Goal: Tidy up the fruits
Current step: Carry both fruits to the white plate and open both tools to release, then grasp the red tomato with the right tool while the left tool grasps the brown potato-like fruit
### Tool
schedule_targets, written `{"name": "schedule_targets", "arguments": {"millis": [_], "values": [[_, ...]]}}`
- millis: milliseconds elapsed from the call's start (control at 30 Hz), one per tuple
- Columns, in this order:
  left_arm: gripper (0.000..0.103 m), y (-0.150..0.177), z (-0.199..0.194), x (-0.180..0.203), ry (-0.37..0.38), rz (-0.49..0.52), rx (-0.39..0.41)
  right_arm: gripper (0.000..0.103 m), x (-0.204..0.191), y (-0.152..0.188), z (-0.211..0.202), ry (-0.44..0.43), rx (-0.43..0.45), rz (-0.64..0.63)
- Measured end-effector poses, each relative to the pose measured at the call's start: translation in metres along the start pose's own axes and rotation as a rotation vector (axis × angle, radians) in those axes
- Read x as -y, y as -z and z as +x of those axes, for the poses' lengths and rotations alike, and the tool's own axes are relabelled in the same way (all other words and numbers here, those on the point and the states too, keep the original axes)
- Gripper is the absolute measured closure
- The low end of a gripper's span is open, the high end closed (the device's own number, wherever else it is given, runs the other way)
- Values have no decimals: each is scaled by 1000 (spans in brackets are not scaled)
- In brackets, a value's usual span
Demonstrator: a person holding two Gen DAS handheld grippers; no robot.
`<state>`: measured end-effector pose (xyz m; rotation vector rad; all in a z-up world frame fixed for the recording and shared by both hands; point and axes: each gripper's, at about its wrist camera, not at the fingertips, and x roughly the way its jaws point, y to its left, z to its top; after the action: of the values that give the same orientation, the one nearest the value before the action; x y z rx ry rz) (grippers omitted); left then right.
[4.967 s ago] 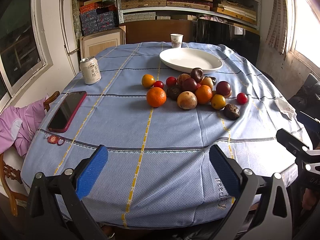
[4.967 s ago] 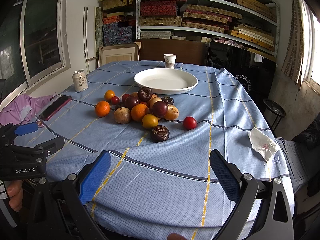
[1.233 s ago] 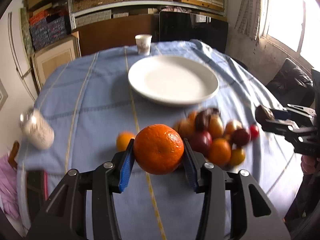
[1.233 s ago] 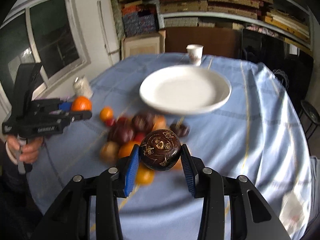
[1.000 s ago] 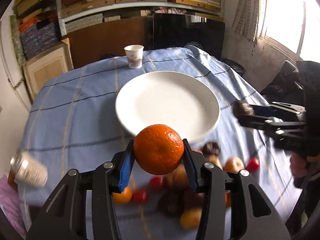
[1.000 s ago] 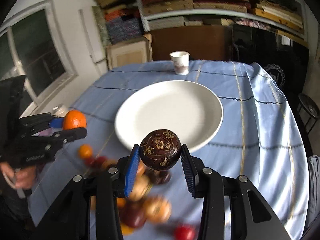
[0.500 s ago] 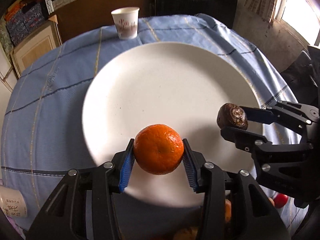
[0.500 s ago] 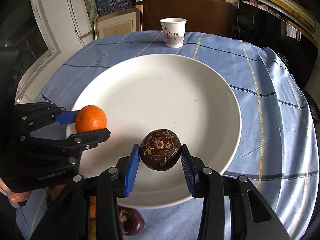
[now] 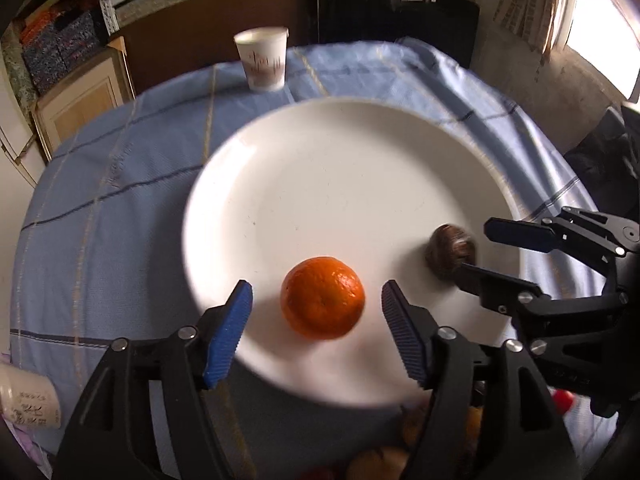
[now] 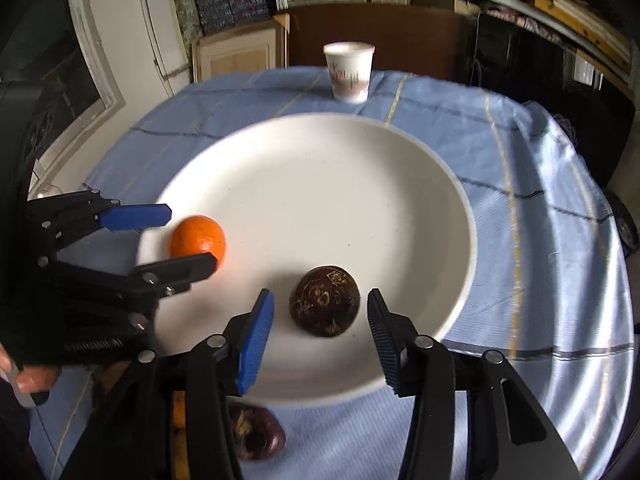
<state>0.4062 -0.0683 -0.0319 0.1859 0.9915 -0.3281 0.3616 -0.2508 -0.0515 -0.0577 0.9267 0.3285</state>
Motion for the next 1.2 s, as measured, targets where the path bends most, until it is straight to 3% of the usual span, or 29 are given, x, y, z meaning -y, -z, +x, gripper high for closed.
{"name": "schedule_targets", "arguments": {"millis": [100,233,467,700,867,1200], "values": [[22,11,-38,-5,-23,-21,81,48,2,13,-40,1,73,10],[7,50,-86,-10,-49,-37,163,42,8,55,-92,9,163,43],[7,145,-131,-9,7,-83,208,42,20,142,-115,48,143,145],[7,213,-124,8,78,-82,166,42,6,171,-98,26,95,137],[7,227,-111,18,49,-80,130,45,-8,173,-92,53,90,97],[7,228,-110,13,69,-110,119,64,-8,172,-84,63,64,101]]}}
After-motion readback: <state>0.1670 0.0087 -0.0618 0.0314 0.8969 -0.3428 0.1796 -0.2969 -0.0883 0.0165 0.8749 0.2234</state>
